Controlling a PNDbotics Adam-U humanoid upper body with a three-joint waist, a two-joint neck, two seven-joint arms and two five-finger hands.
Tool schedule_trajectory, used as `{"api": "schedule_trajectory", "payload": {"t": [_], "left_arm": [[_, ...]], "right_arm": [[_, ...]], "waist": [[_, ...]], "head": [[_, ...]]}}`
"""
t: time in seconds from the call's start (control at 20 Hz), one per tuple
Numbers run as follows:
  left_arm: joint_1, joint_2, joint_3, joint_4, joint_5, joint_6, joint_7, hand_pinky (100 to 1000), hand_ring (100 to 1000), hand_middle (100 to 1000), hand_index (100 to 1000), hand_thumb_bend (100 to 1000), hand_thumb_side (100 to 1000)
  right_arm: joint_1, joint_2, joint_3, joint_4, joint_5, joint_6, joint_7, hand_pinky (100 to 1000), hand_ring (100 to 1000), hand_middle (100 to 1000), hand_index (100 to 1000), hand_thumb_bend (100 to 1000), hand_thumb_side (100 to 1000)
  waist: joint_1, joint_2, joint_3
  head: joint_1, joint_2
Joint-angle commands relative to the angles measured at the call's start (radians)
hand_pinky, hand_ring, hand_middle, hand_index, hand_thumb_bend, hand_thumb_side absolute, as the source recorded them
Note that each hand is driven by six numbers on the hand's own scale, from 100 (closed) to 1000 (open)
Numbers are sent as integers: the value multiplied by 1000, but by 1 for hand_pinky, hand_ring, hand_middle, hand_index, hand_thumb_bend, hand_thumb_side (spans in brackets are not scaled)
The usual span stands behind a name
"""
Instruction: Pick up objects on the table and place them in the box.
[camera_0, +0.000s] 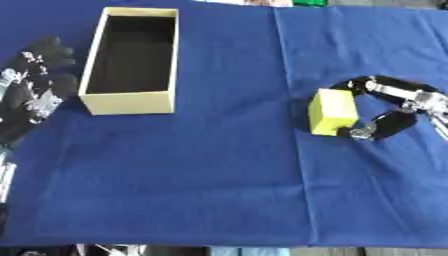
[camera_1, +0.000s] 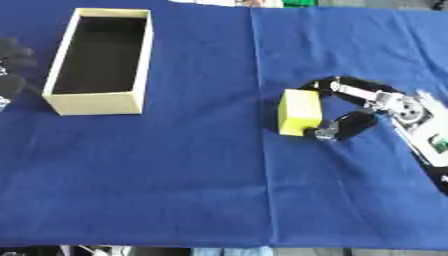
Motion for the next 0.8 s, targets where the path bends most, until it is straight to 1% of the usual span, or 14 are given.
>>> {"api": "schedule_trajectory", "payload": {"t": [0.05, 0.1, 0.15, 0.25, 0.3, 0.4, 0.5, 0.65, 0.8], "left_arm": [[-9, 22, 1, -14, 6, 1, 1, 614, 840, 800, 931, 577, 555], [-9, 22, 1, -14, 6, 1, 1, 614, 840, 800, 931, 576, 554], [-9, 22, 1, -14, 6, 2, 1, 614, 840, 799, 931, 575, 554], [-9, 22, 1, -14, 6, 2, 1, 614, 841, 800, 931, 572, 554], [-9, 22, 1, -14, 6, 2, 1, 613, 841, 800, 931, 571, 554], [-9, 22, 2, -14, 6, 2, 1, 614, 841, 800, 931, 569, 554], [-9, 23, 2, -14, 6, 2, 1, 614, 841, 800, 931, 567, 555], [-8, 23, 3, -14, 6, 3, 2, 613, 842, 800, 931, 563, 555], [-8, 24, 3, -14, 6, 3, 2, 614, 842, 799, 931, 560, 556]], "right_arm": [[-7, -22, -4, -8, 20, -4, 16, 868, 843, 665, 864, 352, 225], [-7, -22, -5, -11, 24, -6, 15, 861, 825, 612, 830, 325, 201], [-8, -22, -6, -14, 28, -9, 11, 857, 815, 581, 804, 306, 187], [-8, -23, -11, -21, 36, -12, -9, 836, 778, 484, 702, 239, 130], [-8, -23, -12, -24, 40, -14, -23, 826, 761, 441, 655, 221, 114], [-8, -24, -17, -32, 44, -18, -57, 817, 742, 403, 615, 203, 100], [-9, -27, -21, -45, 45, -23, -93, 811, 726, 381, 594, 187, 100], [-10, -33, -29, -75, 41, -28, -138, 809, 719, 374, 588, 183, 100], [-13, -41, -35, -113, 33, -28, -156, 809, 720, 379, 593, 173, 100]], "waist": [[2, -15, 0], [2, -15, 0], [2, -15, -1], [2, -15, -1], [2, -15, -1], [2, -15, -2], [2, -15, -2], [2, -16, -3], [1, -16, -3]], "head": [[1, 7], [1, 7], [1, 7], [1, 7], [1, 7], [1, 7], [2, 7], [2, 7], [3, 8]]}}
